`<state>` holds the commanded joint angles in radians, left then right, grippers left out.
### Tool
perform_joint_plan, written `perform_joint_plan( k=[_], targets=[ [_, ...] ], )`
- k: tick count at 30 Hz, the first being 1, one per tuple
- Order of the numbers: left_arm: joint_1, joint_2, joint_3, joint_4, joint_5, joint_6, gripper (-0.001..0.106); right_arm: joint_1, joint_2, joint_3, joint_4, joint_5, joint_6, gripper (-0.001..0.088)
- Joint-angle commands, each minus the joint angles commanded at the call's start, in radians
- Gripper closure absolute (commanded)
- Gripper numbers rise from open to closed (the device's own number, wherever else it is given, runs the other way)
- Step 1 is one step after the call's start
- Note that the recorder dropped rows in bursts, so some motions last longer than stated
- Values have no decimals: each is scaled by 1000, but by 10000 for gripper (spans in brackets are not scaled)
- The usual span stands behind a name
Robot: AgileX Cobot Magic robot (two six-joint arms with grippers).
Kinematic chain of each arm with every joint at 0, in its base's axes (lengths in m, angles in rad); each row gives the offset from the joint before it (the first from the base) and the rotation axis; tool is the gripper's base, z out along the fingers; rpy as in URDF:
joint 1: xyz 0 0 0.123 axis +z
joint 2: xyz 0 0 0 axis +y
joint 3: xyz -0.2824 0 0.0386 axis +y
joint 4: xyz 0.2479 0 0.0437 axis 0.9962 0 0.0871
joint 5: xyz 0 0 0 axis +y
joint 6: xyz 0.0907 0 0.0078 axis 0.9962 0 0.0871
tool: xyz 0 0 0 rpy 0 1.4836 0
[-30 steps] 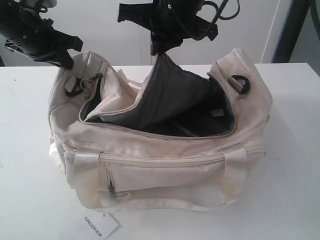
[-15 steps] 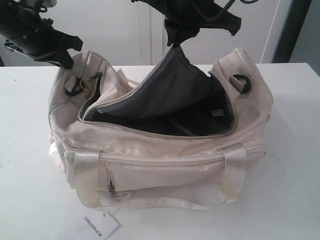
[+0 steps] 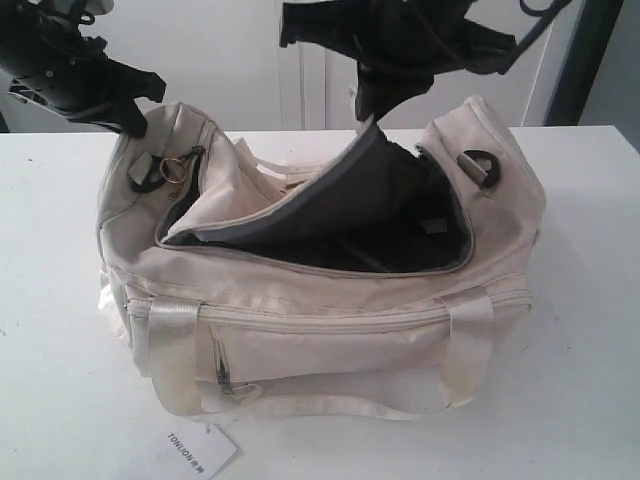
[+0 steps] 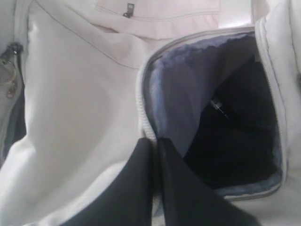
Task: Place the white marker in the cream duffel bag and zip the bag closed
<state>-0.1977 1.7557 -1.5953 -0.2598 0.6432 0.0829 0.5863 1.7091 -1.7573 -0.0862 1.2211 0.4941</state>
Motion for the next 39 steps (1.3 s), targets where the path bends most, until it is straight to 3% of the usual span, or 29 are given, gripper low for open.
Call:
perform_joint_plan(
  k=[22, 26, 34, 39],
  targets=[
    [0, 0, 0, 0, 0, 0, 1053, 0, -163, 270, -101, 0, 10, 841],
    [0, 0, 0, 0, 0, 0, 1053, 0, -163, 332, -115, 0, 55, 738],
    [0, 0, 0, 0, 0, 0, 1053, 0, -168, 369, -140, 0, 95, 424],
    [0, 0, 0, 0, 0, 0, 1053, 0, -219, 369, -131, 0, 97, 389]
  ],
)
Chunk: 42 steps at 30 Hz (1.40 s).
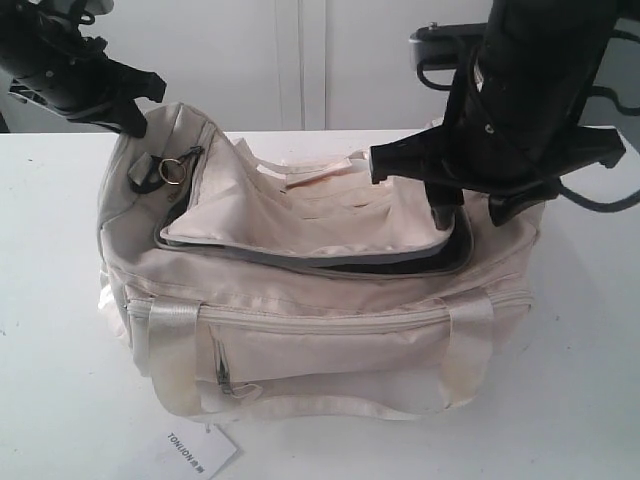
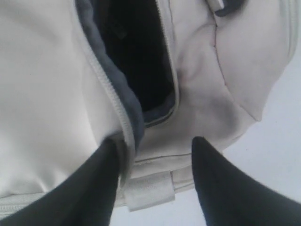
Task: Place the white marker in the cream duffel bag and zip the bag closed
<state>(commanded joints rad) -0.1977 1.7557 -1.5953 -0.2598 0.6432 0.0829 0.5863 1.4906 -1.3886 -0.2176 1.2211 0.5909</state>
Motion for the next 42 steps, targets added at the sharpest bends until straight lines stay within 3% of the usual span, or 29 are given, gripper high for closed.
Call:
perform_joint_plan(
  k=[13, 15, 21, 30, 37, 42],
  targets=[
    [0, 0, 0, 0, 0, 0, 1053, 0, -114, 6, -32, -161, -15, 417],
    [0, 0, 0, 0, 0, 0, 1053, 0, -110, 10, -35, -183, -15, 500],
    [0, 0, 0, 0, 0, 0, 1053, 0, -110, 16, -33, -248, -53, 871],
    [0, 0, 0, 0, 0, 0, 1053, -109, -110, 16, 130, -333, -233, 868],
    [0, 0, 0, 0, 0, 0, 1053, -231, -103, 16, 389, -351, -470, 868],
    [0, 0, 0, 0, 0, 0, 1053, -266, -94, 16, 484, -351, -616, 868]
  ],
)
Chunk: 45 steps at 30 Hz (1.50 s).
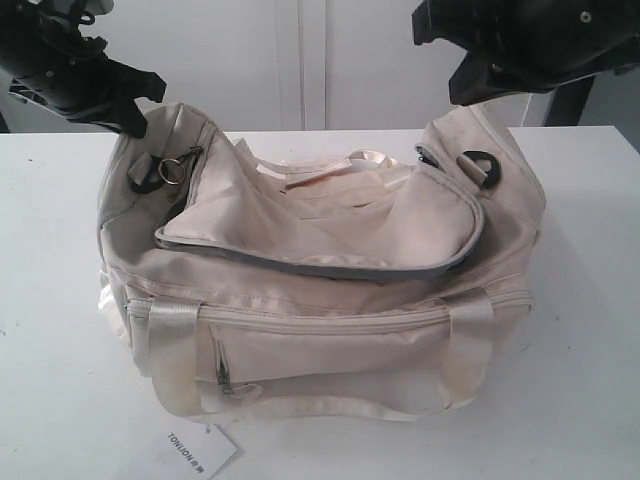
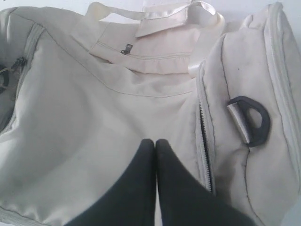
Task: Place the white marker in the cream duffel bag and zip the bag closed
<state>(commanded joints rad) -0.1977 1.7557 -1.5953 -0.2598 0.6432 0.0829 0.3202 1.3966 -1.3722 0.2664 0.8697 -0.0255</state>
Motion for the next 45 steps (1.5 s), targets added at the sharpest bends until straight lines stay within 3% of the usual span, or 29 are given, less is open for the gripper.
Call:
perform_joint_plan(
  k=[10, 20, 23, 28, 30, 34, 39, 45],
  targets=[
    [0, 0, 0, 0, 0, 0, 1053, -2, 4, 0, 4, 11, -60, 868],
    [0, 0, 0, 0, 0, 0, 1053, -2, 4, 0, 2, 105, -95, 868],
    [0, 0, 0, -3, -53, 3, 1053, -2, 4, 0, 2, 120, -95, 868],
    [0, 0, -9, -11, 22, 3, 1053, -2, 4, 0, 2, 120, -102, 868],
    [0, 0, -12, -100, 71, 8, 1053, -2, 4, 0, 2, 118, -102, 868],
    [0, 0, -14, -329, 84, 153, 1053, -2, 4, 0, 2, 120, -102, 868],
    [17, 0, -23, -435, 116, 210, 1053, -2, 4, 0, 2, 120, -102, 868],
    [97, 2, -23, -633, 182, 264, 1053, -2, 6, 0, 18, 109, -104, 868]
  ],
)
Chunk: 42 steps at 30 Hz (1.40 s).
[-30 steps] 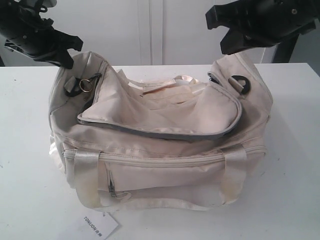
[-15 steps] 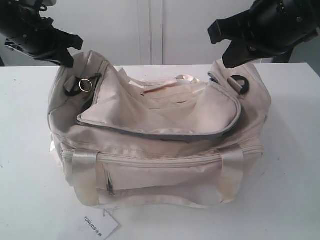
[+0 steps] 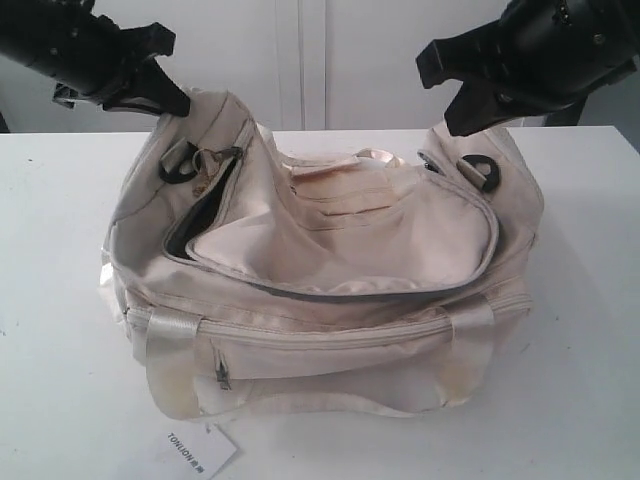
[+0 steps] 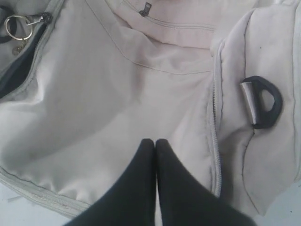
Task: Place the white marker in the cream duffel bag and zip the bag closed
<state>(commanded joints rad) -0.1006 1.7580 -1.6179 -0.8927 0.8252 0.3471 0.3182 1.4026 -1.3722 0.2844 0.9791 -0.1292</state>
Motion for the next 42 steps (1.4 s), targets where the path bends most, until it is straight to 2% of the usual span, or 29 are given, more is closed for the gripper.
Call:
perform_joint_plan(
  k=[7, 13, 21, 28, 32, 42],
  targets=[
    [31, 9, 0, -61, 55, 2, 1053, 14, 44, 0, 170, -103, -35, 868],
    [31, 48, 0, -153, 110, 28, 1053, 125, 118, 0, 193, -215, -47, 868],
    [31, 63, 0, -174, 116, 28, 1053, 265, 227, -2, 219, -410, 1, 863],
    [31, 63, 0, -203, 135, 28, 1053, 341, 317, -52, 219, -499, 45, 683],
    [31, 63, 0, -203, 137, 28, 1053, 362, 356, -96, 255, -542, 63, 602],
    [31, 63, 0, -203, 137, 28, 1053, 370, 453, -173, 298, -577, 135, 529]
  ],
)
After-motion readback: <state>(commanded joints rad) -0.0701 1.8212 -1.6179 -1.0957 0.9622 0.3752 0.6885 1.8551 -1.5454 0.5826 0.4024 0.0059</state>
